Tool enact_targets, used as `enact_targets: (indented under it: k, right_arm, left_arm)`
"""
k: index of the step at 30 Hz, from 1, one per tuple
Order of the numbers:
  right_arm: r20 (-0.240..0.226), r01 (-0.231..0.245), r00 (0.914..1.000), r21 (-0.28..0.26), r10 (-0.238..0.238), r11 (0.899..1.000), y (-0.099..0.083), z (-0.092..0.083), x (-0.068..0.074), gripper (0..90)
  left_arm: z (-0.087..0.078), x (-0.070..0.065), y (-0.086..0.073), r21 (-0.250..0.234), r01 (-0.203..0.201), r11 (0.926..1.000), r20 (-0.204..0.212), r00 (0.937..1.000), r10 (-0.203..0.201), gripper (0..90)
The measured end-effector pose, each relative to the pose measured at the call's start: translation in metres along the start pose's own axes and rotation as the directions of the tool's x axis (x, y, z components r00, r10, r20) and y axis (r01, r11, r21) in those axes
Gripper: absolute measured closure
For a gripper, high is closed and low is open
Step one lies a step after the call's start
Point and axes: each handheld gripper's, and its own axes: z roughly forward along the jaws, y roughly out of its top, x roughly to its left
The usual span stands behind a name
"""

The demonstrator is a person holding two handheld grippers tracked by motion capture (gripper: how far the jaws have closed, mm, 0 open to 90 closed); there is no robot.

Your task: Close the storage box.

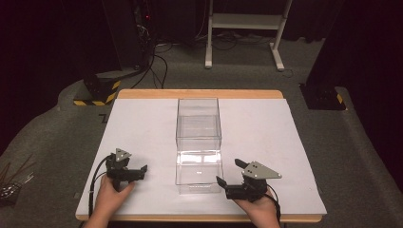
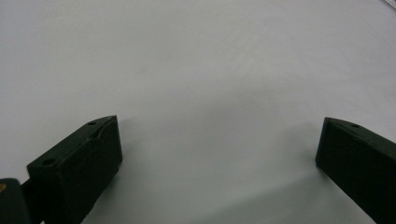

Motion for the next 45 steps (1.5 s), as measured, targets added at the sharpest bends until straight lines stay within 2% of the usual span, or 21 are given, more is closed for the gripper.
enact_targets:
  k: [8,23,45]
  right_arm:
    - [-0.025,0.006,0.9997,0.012,-0.006,1.0,-0.003,0.003,0.006,12.6]
    - [-0.061,0.011,0.9981,0.037,-0.009,0.999,-0.011,0.01,0.006,13.3]
    - [-0.045,0.0,0.999,0.006,0.0,1.0,-0.008,0.021,0.003,13.5]
  left_arm:
    - [0.0,0.0,0.0,0.0,0.0,1.0,-0.001,1.0,0.0,0.6]
    - [0.0,0.0,0.0,0.0,0.0,1.0,0.0,1.0,0.0,0.6]
    - [0.0,0.0,0.0,-0.002,-0.001,1.0,-0.004,1.0,0.001,0.7]
